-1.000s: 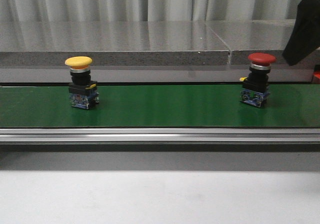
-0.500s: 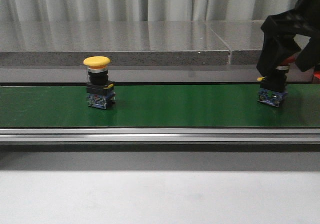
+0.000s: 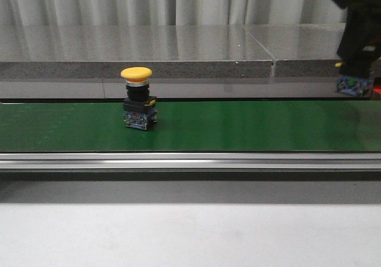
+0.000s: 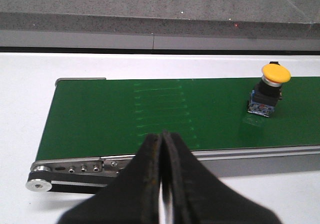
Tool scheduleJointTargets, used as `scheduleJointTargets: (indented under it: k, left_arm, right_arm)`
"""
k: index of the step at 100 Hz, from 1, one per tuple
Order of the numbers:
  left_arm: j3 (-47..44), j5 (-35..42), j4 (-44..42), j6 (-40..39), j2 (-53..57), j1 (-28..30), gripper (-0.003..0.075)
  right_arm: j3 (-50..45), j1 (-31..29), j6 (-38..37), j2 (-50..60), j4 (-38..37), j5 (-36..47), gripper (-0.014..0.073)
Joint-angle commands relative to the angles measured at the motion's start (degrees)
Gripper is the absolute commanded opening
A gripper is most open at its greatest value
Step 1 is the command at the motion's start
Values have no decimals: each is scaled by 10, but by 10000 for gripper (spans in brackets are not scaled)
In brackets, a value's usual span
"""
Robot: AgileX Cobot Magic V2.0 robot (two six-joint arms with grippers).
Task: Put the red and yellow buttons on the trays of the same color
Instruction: 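Lower the right gripper and grasp the red button at the belt end, then carry the red button into the red tray and open the right gripper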
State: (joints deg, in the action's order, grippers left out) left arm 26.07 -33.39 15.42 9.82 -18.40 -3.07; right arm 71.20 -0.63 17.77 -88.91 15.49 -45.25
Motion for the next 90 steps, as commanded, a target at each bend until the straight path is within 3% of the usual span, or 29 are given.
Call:
scheduleJointTargets:
  k: [1,21,56,68,90]
  left_arm:
    - [15,39,11,-1,-4,-5,-19]
    - [15,39,11,-1,-4,-5,-19]
    - [15,39,11,-1,-4,-5,-19]
    - [15,39,11,-1,-4,-5,-19]
    - [15,39,11,-1,-4,-5,-19]
  right_arm:
    - [61,-41,7,21,6,-15,141]
    - [138,-164,7,21,6,-31,141]
    - [144,-365,-38,-4,8,40,141]
    - [144,-390,-51,-41,20,62,141]
    - [146,-385,-48,-121,40,121,141]
